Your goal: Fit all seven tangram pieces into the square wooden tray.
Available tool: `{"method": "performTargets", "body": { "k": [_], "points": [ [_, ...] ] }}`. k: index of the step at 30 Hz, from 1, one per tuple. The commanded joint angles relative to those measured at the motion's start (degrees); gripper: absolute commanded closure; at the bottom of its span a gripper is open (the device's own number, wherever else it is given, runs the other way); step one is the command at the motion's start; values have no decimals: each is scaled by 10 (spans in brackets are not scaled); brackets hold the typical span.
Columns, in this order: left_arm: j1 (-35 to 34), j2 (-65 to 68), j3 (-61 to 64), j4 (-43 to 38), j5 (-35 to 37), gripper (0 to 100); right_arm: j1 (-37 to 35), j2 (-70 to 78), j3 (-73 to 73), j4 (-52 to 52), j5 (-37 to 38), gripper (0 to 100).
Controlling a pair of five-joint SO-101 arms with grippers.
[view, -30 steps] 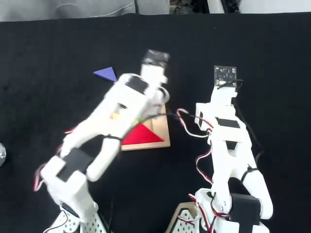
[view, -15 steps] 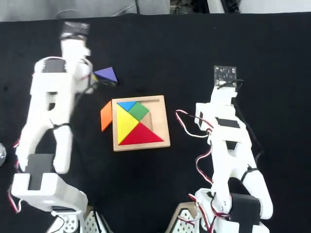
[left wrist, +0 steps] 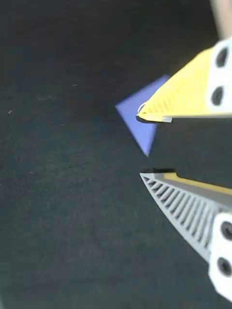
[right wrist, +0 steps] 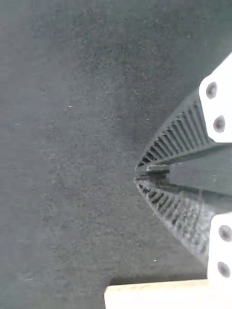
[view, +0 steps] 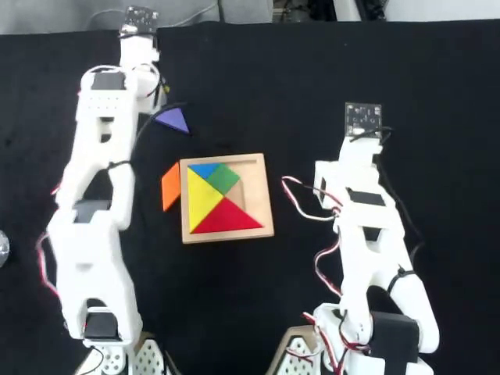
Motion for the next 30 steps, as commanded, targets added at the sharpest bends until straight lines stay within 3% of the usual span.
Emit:
{"method": "performTargets", "body": {
  "k": [1, 12, 21, 30],
  "points": [
    [31, 87, -148, 10, 78, 818, -9, 2, -11, -18, -5, 987],
    [64, 251, -314, 46, 74, 821, -9, 2, -11, -17, -5, 987],
    [48, 282, -319, 135, -103, 823, -9, 2, -11, -17, -5, 987],
    [-16, 278, -379, 368, -316, 823, -9, 2, -11, -17, -5, 987]
  ]
}}
